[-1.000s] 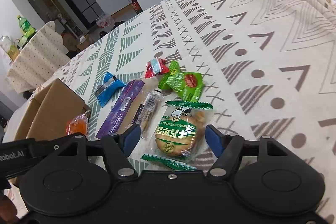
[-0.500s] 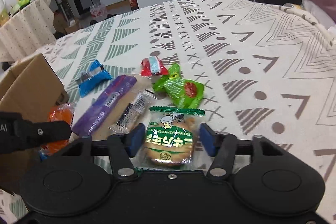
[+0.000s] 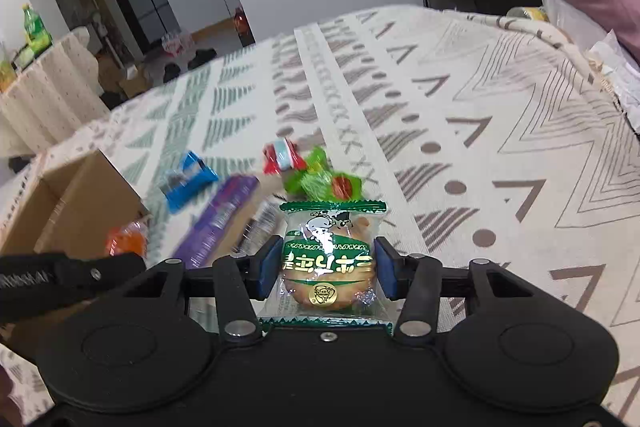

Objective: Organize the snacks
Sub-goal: 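Lift both held snacks and carry them over the cardboard box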

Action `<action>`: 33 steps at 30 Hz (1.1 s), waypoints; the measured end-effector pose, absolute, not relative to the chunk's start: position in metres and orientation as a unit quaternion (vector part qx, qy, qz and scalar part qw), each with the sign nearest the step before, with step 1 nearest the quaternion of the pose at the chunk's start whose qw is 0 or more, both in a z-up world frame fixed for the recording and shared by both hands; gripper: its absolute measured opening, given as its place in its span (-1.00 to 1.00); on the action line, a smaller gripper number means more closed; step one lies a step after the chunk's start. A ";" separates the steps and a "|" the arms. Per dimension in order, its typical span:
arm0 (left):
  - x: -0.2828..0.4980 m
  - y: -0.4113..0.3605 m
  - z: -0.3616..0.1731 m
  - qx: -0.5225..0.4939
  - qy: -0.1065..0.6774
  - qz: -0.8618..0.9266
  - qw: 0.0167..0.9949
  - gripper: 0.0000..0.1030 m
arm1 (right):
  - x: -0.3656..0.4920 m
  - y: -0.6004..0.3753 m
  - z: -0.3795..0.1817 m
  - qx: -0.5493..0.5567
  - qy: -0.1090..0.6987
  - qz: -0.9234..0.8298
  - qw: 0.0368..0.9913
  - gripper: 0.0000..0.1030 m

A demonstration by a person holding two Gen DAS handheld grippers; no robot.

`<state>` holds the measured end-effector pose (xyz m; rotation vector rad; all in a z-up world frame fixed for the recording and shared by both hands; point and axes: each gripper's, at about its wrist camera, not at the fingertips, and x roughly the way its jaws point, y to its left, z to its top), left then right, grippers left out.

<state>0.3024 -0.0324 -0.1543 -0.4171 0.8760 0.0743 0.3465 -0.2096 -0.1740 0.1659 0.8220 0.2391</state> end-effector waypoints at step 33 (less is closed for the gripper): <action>0.248 0.059 -0.071 -0.247 0.321 0.076 0.911 -0.68 | 0.296 -0.139 -0.071 0.119 0.341 0.174 0.916 -0.07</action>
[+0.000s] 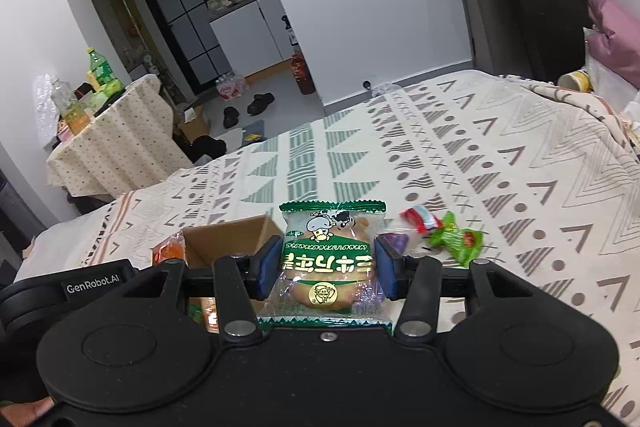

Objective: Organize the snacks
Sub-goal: 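Lift both held snacks and carry them over the cardboard box, then open both tools to drop the snacks into the box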

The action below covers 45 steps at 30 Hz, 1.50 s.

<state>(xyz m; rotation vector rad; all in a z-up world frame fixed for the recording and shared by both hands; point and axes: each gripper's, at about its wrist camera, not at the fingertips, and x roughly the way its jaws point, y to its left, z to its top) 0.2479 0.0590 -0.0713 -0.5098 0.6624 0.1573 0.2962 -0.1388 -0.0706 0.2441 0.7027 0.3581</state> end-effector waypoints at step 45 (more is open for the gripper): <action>0.237 0.123 -0.085 -0.281 0.337 0.151 0.886 0.61 | 0.297 -0.088 -0.087 0.132 0.376 0.197 0.896 0.10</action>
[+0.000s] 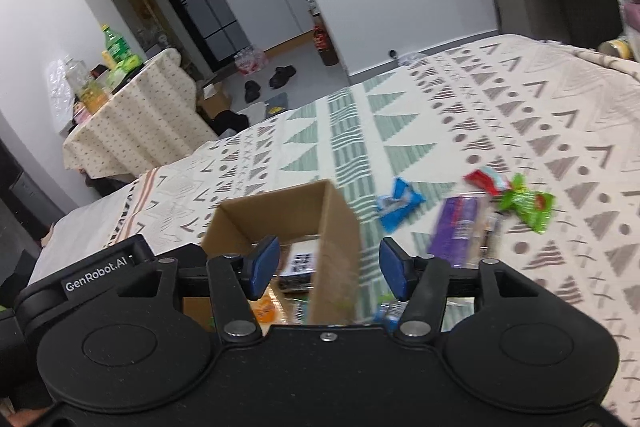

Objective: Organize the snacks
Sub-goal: 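Open both tools to drop the snacks into the box, then move both tools back over the remaining snacks on the bed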

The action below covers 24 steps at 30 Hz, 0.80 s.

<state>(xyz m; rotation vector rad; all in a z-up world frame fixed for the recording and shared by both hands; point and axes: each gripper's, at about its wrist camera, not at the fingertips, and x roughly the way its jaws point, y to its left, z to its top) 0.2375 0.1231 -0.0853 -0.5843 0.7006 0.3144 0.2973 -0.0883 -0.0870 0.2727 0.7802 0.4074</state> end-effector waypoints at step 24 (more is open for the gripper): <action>0.248 0.036 -0.079 -0.204 0.344 0.073 0.914 0.70 | 0.283 -0.218 -0.111 0.159 0.392 0.122 0.898 0.17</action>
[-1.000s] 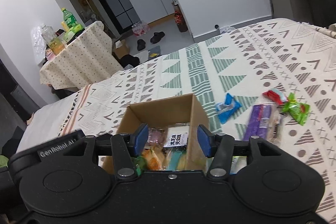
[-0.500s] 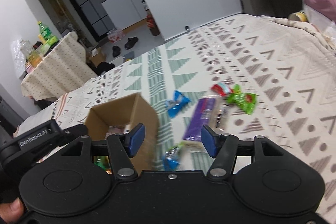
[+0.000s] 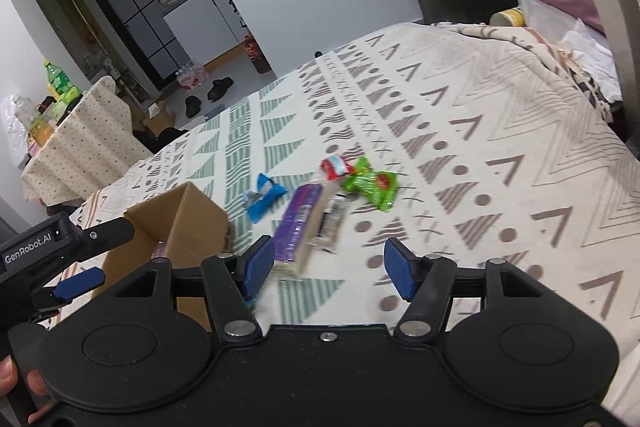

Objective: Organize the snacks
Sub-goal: 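Move both tools back over the remaining snacks on the bed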

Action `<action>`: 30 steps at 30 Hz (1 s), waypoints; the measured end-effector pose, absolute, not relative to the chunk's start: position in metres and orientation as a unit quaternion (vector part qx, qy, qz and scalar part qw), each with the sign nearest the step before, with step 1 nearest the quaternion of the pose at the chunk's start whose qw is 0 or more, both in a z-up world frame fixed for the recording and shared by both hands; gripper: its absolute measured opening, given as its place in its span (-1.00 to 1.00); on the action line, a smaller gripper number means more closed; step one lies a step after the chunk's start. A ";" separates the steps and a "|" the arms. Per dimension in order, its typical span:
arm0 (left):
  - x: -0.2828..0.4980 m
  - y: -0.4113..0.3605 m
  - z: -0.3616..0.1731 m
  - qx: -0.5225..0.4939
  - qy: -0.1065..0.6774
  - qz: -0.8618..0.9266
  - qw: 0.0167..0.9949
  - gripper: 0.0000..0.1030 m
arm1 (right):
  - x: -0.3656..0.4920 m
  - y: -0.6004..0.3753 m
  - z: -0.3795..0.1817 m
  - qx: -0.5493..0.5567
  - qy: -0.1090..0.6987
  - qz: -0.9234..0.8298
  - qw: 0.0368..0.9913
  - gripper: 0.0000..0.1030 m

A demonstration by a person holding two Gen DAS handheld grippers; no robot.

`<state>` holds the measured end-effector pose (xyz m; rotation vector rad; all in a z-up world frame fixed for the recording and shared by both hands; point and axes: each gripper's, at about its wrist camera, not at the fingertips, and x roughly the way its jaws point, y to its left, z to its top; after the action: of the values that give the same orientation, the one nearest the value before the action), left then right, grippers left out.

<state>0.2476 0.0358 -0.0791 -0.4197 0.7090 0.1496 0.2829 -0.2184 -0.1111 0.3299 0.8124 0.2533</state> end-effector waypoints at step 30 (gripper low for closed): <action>0.272 -0.069 -0.140 -0.083 0.371 0.087 0.921 0.52 | 0.329 -0.282 -0.167 0.187 0.413 0.165 0.876 0.18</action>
<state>0.2719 -0.0691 -0.1405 -0.1703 0.7628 0.1784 0.3290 -0.2819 -0.1675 0.3911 0.8616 0.3434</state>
